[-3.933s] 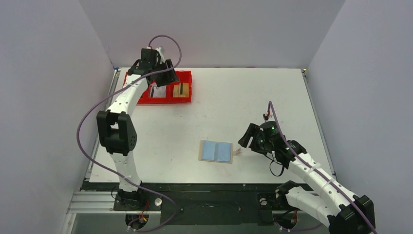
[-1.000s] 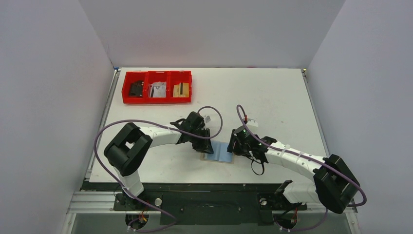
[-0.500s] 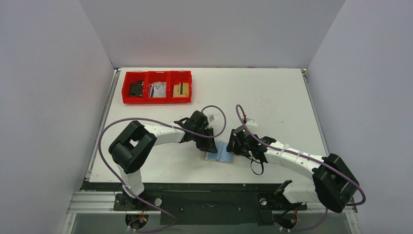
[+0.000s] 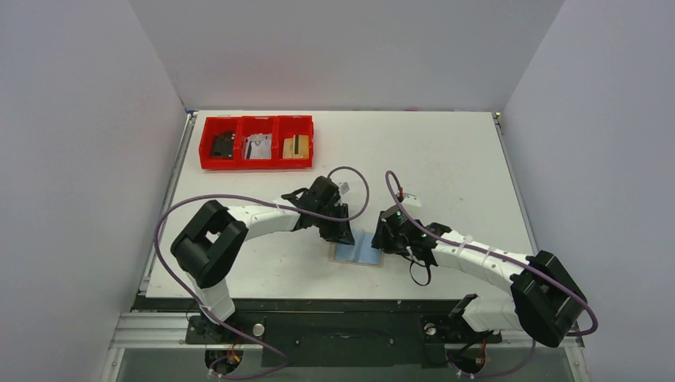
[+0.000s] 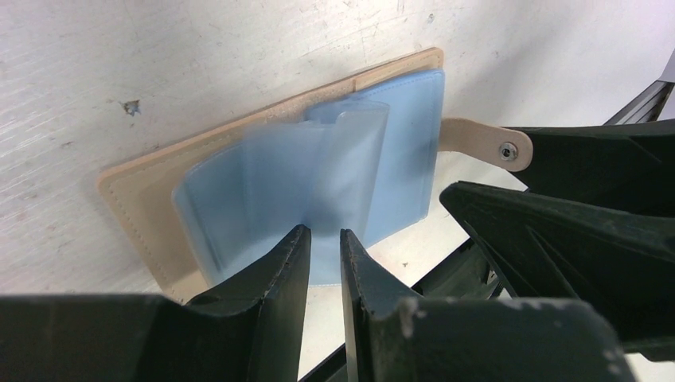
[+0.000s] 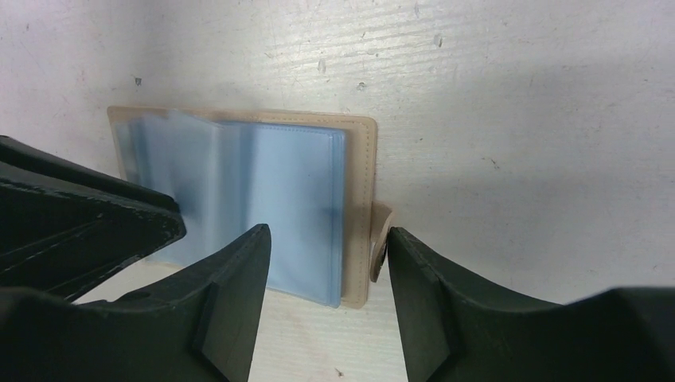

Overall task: Take the credit cards out of the card holder
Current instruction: Close the card holder at the center of the board.

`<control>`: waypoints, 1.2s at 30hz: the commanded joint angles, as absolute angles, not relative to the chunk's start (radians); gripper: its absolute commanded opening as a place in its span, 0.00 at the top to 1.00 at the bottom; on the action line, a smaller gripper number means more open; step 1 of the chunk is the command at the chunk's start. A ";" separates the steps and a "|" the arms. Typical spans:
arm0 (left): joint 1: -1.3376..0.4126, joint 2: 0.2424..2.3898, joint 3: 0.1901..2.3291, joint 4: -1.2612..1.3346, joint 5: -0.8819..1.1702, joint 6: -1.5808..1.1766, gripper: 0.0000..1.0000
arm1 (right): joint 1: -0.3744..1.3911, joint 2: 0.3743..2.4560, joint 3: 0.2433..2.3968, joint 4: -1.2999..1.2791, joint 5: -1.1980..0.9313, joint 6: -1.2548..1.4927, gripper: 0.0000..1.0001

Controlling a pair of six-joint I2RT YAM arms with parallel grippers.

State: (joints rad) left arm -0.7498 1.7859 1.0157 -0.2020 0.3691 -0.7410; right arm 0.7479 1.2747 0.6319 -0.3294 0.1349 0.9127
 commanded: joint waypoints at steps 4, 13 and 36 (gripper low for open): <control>-0.729 1.668 1.064 -0.294 0.274 -0.690 0.81 | 0.751 1.281 0.634 -0.343 0.190 0.911 0.49; -0.660 1.602 1.022 -0.407 0.158 -0.628 0.57 | 0.747 1.301 0.632 -0.341 0.194 0.904 0.52; -0.589 1.811 0.988 -0.171 0.402 -0.596 0.38 | 0.746 1.396 0.639 -0.327 0.211 0.889 0.90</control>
State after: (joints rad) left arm -0.5926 1.7649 0.9737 -0.2073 0.3981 -0.6235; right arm 0.7475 1.3800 0.6319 -0.3435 0.1761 0.8978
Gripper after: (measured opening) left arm 0.614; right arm 0.120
